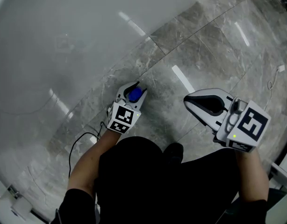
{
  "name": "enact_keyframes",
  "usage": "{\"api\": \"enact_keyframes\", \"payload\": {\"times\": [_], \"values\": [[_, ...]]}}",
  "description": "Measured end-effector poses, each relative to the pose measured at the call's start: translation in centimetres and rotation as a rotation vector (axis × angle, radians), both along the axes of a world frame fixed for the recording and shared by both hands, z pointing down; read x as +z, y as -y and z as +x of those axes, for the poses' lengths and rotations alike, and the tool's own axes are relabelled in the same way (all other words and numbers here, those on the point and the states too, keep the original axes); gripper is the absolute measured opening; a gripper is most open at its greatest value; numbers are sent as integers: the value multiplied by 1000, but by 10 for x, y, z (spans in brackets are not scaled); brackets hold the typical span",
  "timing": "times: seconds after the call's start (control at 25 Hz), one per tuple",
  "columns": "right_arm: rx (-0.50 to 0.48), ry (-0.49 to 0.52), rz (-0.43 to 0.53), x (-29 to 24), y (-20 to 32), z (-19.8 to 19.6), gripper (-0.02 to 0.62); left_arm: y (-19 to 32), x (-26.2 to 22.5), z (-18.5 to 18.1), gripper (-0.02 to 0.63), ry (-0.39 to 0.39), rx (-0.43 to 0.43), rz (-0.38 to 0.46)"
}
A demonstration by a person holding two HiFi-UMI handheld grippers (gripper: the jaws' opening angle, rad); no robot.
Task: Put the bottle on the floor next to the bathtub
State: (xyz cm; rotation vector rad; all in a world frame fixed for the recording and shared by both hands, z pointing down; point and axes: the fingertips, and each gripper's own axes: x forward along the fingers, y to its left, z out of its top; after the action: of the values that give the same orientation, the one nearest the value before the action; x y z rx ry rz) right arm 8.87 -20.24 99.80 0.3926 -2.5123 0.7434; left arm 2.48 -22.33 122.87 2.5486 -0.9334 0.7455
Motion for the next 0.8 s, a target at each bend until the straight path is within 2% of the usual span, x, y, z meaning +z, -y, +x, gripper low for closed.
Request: {"api": "enact_keyframes", "payload": {"times": [0.28, 0.48, 0.64, 0.8], "values": [[26, 7, -13, 4, 7, 4, 28, -2, -1, 1, 184, -7, -7, -7], [51, 43, 8, 6, 17, 3, 28, 0, -13, -1, 286, -52, -27, -25], [111, 74, 9, -1, 35, 5, 28, -3, -43, 3, 293, -113, 2, -37], [103, 81, 27, -4, 39, 0, 28, -5, -80, 3, 290, -151, 49, -26]]}}
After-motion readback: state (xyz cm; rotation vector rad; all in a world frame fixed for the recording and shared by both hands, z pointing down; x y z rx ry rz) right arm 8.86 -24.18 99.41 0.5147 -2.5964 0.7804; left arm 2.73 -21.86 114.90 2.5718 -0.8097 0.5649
